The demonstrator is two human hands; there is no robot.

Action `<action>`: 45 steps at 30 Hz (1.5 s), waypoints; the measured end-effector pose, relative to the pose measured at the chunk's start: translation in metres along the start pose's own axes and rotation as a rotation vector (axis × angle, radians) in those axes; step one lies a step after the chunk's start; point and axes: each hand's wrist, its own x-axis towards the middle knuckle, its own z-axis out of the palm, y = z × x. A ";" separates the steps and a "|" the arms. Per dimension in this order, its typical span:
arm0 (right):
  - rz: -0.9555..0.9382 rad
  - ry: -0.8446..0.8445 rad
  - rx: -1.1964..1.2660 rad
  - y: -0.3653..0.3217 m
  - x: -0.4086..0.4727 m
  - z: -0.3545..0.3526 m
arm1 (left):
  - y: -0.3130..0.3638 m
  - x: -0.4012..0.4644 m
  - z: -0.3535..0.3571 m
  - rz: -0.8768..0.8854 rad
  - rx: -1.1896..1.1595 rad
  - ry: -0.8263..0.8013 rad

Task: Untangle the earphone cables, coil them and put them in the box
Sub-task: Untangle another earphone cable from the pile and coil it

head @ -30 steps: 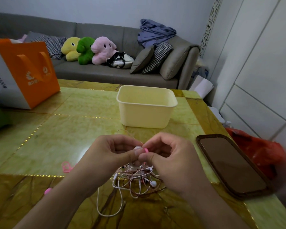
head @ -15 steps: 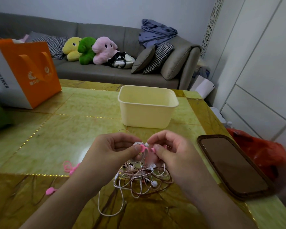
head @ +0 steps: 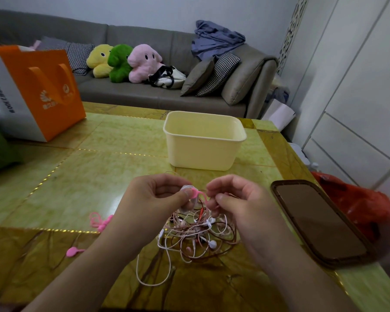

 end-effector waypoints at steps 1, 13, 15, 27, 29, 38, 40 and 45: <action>0.004 0.009 -0.030 0.001 0.000 0.001 | -0.001 0.000 0.000 0.001 0.010 0.004; 0.080 0.209 -0.213 0.021 0.008 -0.003 | -0.003 0.004 -0.005 0.007 0.039 0.027; 0.133 0.162 -0.130 0.023 0.009 -0.004 | -0.003 0.004 -0.007 0.006 0.035 0.030; 0.192 -0.176 -0.445 0.038 -0.004 0.015 | 0.005 0.004 -0.012 0.073 -0.212 0.090; 0.099 -0.198 -0.872 0.046 -0.005 0.019 | 0.005 0.004 -0.013 0.074 -0.194 0.104; -0.080 -0.304 -1.387 0.046 -0.014 0.041 | 0.004 0.005 -0.017 0.053 -0.145 0.118; -0.102 -0.294 -1.382 0.046 -0.016 0.041 | 0.004 0.004 -0.016 0.053 -0.141 0.116; -0.095 -0.230 -1.222 0.045 -0.017 0.037 | 0.004 0.004 -0.017 0.053 -0.139 0.121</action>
